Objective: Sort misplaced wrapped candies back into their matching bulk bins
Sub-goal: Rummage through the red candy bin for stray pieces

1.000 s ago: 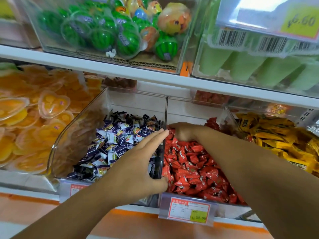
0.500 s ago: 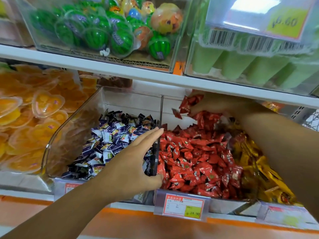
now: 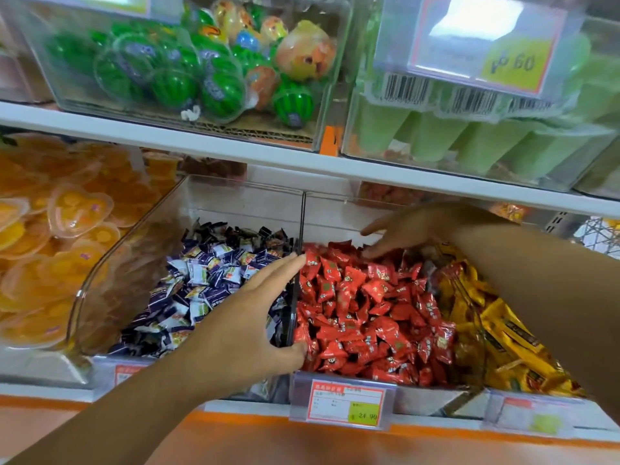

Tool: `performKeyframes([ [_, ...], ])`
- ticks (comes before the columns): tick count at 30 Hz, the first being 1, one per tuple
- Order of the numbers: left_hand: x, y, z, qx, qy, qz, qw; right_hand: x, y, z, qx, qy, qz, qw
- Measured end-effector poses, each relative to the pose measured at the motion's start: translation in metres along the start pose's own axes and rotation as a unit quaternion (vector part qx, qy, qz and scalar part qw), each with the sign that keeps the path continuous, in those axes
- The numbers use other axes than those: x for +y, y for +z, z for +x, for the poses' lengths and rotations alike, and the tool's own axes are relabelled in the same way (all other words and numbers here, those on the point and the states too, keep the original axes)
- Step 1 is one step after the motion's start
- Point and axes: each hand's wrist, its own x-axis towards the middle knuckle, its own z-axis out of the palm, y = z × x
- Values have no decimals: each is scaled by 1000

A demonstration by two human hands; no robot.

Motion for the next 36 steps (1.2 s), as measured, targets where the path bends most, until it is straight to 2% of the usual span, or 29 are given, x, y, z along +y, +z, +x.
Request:
performKeyframes([
  [4,-1,0,0,1,-3,10,1000,-16,22,16,-50,28,12,998],
  [6,-1,0,0,0,2,21,1000,-23,38,33,-49,45,16,998],
  [12,2,0,0,-2,-4,37,999,-25,54,43,-48,26,131,990],
  [19,5,-1,-1,-3,-2,29,1000,-20,64,42,-18,46,181,982],
  [29,3,-3,-2,-14,-4,17,1000,-17,63,33,59,-16,288,956],
  [31,3,-3,-1,-18,-3,17,1000,-17,59,31,72,-13,332,941],
  [36,0,-1,-1,-10,7,8,1000,-15,37,20,75,-24,496,865],
])
